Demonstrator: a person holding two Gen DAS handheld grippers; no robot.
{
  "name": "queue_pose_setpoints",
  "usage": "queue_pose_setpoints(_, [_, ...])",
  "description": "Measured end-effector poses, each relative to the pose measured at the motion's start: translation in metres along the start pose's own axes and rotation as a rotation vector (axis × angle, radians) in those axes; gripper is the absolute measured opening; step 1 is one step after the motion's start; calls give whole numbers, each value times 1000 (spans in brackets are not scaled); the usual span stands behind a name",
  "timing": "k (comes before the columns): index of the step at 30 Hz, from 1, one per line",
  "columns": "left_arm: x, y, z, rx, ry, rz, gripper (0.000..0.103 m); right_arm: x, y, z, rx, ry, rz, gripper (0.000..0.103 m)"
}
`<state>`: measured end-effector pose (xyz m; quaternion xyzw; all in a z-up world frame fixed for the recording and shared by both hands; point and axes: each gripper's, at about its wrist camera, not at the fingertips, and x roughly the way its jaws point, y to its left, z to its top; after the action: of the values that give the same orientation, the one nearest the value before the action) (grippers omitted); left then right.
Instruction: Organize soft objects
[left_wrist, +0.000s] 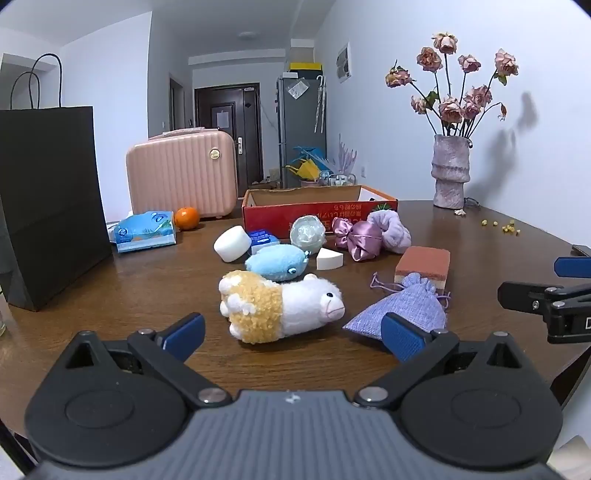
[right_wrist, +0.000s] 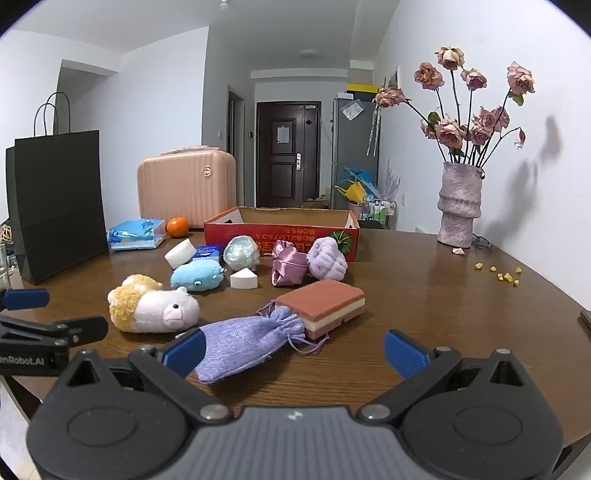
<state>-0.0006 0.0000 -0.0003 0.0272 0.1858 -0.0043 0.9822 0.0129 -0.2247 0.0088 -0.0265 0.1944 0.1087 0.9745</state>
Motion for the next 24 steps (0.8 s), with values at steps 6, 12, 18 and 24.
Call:
queue_pose_setpoints(6, [0, -2, 0, 6, 7, 2, 103, 0, 4, 0, 0, 4, 8, 103])
queue_pose_setpoints(12, [1, 1, 0, -6, 12, -3, 103, 0, 1, 0, 5, 16, 4, 103])
queue_pose_setpoints(18, [1, 1, 0, -8, 14, -5, 103, 0, 1, 0, 7, 17, 4, 103])
queue_pose_setpoints(24, [1, 1, 0, -9, 14, -6, 103, 0, 2, 1, 6, 18, 3, 103])
